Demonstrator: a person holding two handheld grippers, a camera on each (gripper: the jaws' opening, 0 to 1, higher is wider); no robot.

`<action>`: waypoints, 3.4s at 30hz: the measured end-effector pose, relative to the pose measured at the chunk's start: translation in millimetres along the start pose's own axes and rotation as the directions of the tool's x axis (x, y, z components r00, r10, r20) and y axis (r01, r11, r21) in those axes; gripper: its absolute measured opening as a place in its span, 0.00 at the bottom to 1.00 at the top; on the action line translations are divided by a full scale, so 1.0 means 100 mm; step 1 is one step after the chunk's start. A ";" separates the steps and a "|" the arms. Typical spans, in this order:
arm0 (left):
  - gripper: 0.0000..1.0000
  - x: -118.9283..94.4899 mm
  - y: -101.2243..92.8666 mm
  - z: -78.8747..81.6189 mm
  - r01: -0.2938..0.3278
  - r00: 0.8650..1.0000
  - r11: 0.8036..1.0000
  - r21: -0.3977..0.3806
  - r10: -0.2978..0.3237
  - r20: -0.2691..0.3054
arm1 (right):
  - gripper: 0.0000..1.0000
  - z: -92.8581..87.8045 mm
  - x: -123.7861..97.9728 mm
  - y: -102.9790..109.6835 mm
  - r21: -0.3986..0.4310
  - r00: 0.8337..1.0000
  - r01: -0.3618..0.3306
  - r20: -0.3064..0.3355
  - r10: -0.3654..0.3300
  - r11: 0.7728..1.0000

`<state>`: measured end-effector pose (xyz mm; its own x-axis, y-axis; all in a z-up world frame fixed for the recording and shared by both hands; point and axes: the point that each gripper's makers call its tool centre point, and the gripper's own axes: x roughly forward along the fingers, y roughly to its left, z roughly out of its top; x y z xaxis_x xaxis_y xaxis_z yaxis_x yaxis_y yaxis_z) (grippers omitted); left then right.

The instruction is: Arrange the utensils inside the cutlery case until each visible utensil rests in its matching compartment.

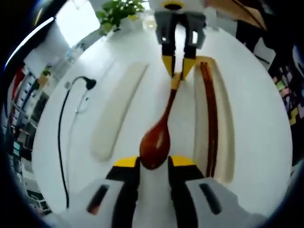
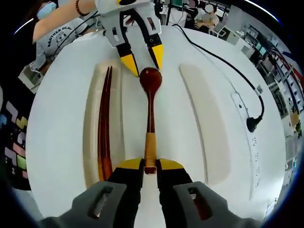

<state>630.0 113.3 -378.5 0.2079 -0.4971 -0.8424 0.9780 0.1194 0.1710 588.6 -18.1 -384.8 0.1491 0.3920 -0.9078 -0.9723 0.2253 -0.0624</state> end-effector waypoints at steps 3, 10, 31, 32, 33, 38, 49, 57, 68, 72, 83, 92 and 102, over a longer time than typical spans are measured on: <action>0.27 0.04 -0.01 0.05 0.017 0.999 0.997 -0.077 -0.013 0.046 | 0.10 0.00 0.00 0.00 0.006 0.999 0.003 0.037 -0.003 1.000; 0.30 0.08 -0.02 0.08 0.055 0.990 0.979 -0.196 -0.028 0.141 | 0.10 0.00 0.00 0.00 0.057 0.990 0.016 0.142 -0.024 0.998; 0.28 0.03 0.05 0.08 0.069 0.948 0.965 -0.251 0.016 0.319 | 0.10 0.05 -0.04 -0.07 0.242 0.924 -0.160 0.378 0.059 0.957; 0.29 0.03 0.05 0.09 0.065 0.947 0.967 -0.246 0.019 0.321 | 0.10 0.05 -0.04 -0.07 0.253 0.920 -0.181 0.384 0.073 0.950; 0.30 0.03 0.05 0.09 0.062 0.946 0.969 -0.241 0.021 0.324 | 0.10 0.05 -0.05 -0.08 0.260 0.917 -0.197 0.390 0.083 0.945; 0.33 0.04 0.06 0.12 0.046 0.936 0.971 -0.236 0.040 0.350 | 0.10 0.05 -0.05 -0.07 0.288 0.912 -0.233 0.396 0.106 0.929; 0.25 0.04 0.18 0.19 -0.061 0.899 0.984 -0.166 0.127 0.420 | 0.10 0.07 -0.05 -0.04 0.363 0.905 -0.310 0.397 0.154 0.879; 0.08 0.00 0.21 0.20 -0.151 0.903 0.984 -0.093 0.175 0.391 | 0.10 0.05 -0.05 -0.15 0.380 0.914 -0.240 0.398 0.075 0.893; 0.05 0.03 0.15 0.18 -0.141 0.899 0.988 -0.060 0.153 0.411 | 0.10 0.06 -0.13 -0.37 0.021 0.928 0.187 0.324 -0.183 0.982; 0.05 -0.05 0.16 0.19 -0.129 0.883 0.987 -0.096 0.158 0.441 | 0.06 0.13 -0.21 -0.33 -0.071 0.912 0.263 0.343 -0.224 0.962; 0.08 -0.27 0.15 0.39 -0.144 0.826 0.952 -0.271 0.267 0.497 | 0.06 0.14 -0.51 -0.28 0.006 0.819 0.428 0.420 -0.391 0.904; 0.10 -0.48 -0.03 0.54 -0.258 0.767 0.914 -0.313 0.391 0.509 | 0.07 0.12 -0.77 -0.14 0.055 0.751 0.535 0.425 -0.505 0.843; 0.11 -0.64 -0.36 0.58 -0.256 0.732 0.905 -0.341 0.412 0.543 | 0.08 0.02 -0.84 0.23 0.170 0.720 0.533 0.423 -0.550 0.829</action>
<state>582.4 90.9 -300.5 0.5632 -0.7815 -0.2686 0.8263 0.5280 0.1963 553.6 -43.9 -309.3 0.7184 0.5359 -0.4435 -0.6956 0.5476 -0.4651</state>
